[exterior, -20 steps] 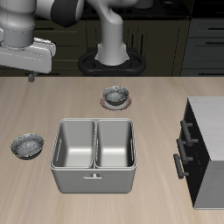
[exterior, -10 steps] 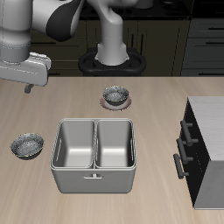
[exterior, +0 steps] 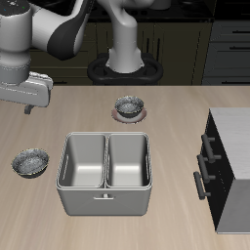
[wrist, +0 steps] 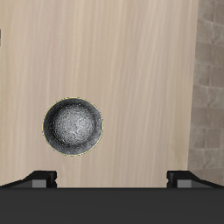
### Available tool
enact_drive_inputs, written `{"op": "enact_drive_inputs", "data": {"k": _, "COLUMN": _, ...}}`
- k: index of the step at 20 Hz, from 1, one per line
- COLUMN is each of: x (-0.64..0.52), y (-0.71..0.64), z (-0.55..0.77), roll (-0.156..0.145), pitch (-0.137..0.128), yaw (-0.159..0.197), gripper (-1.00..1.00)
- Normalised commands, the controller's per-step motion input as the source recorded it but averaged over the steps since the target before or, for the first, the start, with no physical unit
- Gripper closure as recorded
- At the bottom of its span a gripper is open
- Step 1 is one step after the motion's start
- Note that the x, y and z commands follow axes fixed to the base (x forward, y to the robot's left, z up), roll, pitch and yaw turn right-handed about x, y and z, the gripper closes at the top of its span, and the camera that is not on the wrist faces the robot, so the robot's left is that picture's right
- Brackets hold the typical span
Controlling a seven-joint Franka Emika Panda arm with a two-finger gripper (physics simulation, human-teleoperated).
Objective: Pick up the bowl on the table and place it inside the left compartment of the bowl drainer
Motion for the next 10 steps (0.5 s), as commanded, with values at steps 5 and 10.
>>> {"op": "enact_drive_inputs", "data": {"k": 5, "x": -0.05, "y": -0.09, "z": -0.25, "roll": -0.01, "pitch": 0.009, "yaw": 0.008, "gripper": -1.0}}
{"op": "enact_drive_inputs", "data": {"k": 10, "x": -0.07, "y": -0.05, "z": -0.31, "roll": -0.006, "pitch": 0.016, "yaw": 0.007, "gripper": -1.0}}
